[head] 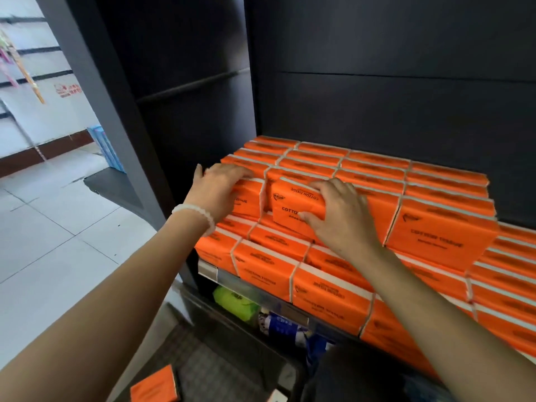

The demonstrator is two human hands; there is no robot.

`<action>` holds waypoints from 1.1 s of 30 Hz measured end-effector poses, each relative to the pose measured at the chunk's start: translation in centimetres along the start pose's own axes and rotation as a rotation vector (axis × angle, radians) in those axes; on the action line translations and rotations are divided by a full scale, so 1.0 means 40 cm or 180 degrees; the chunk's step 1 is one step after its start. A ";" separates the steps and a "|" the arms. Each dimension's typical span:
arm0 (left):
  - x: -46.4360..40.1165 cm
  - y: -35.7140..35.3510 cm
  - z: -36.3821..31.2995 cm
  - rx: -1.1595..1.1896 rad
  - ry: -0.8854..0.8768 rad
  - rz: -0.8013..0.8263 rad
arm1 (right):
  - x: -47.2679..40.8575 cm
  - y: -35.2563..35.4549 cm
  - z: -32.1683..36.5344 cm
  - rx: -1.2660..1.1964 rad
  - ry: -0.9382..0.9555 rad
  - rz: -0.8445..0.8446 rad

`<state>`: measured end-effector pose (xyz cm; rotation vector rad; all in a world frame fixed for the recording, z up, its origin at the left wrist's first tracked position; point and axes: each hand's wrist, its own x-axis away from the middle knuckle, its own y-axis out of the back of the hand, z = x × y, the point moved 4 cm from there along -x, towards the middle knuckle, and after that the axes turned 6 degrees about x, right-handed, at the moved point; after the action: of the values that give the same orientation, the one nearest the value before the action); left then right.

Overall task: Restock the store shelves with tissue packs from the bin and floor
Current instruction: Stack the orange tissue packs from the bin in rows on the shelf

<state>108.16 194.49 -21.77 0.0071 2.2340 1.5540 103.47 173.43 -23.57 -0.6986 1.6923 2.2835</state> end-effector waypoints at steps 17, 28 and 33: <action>-0.021 -0.078 0.063 -0.0005 -0.0463 -0.0512 | -0.022 -0.074 0.061 0.0610 0.0368 -0.0756; 0.128 -0.020 0.021 0.0035 -0.0252 -0.0211 | 0.045 -0.006 0.112 0.0632 0.0581 -0.0610; 0.360 -0.005 0.022 0.0185 -0.0220 -0.0525 | 0.205 -0.003 0.209 -0.0008 0.1325 -0.0917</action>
<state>95.35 198.62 -26.99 -0.1027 2.1665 1.3811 94.39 180.49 -25.81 -1.3974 1.6120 2.0376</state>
